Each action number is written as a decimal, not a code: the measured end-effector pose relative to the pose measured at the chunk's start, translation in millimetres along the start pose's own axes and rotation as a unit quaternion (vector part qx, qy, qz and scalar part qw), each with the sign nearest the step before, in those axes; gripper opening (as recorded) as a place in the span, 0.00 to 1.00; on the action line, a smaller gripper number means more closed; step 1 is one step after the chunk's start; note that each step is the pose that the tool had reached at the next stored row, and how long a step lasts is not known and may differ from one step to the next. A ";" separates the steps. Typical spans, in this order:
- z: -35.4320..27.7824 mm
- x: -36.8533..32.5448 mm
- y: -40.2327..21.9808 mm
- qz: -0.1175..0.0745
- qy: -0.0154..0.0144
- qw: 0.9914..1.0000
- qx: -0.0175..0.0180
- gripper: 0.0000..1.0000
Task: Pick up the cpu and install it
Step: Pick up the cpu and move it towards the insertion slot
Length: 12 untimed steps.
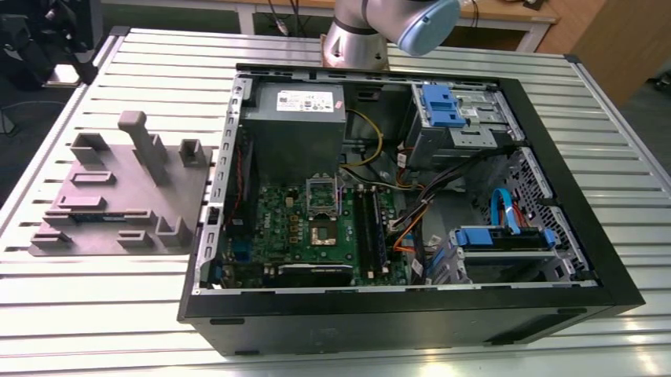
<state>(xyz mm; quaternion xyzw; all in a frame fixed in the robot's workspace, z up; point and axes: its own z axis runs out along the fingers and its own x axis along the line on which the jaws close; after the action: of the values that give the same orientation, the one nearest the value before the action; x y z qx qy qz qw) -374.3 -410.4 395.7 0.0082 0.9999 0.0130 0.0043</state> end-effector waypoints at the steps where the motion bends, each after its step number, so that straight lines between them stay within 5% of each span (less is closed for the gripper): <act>1: 0.0 -0.3 0.0 0.000 0.000 1.000 0.000 0.47; 12: 0.1 -4.4 0.1 0.000 0.000 1.000 0.000 0.47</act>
<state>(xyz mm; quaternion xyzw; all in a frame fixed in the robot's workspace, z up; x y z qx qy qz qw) -369.8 -410.4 395.6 0.0082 0.9999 0.0130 0.0043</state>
